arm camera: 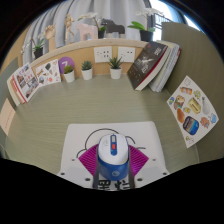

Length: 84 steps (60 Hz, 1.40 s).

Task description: Arrange mouse

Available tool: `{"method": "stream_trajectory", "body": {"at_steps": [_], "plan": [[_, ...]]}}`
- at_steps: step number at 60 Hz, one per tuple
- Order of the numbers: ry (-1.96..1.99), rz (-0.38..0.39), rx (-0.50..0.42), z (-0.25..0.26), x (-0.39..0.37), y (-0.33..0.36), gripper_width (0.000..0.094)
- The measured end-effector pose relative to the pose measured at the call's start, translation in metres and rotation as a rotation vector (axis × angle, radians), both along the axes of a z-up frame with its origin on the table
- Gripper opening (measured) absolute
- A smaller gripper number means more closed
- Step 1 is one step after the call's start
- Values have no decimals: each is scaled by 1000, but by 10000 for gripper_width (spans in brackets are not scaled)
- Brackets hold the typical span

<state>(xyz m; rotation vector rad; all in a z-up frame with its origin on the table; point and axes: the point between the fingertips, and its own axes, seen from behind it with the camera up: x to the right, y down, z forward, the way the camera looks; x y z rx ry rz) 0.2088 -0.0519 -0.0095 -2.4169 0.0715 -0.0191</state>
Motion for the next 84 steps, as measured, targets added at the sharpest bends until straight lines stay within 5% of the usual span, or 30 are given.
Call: {"method": "stream_trajectory", "body": {"at_steps": [13, 17, 20, 51, 84], "plan": [[-5, -16, -6, -2, 2, 1, 564], [-18, -7, -45, 0, 3, -5, 768], [-23, 10, -50, 7, -1, -7, 837], [-46, 44, 239, 223, -84, -95, 844], [-8, 110, 269, 229, -172, -198, 843]]}}
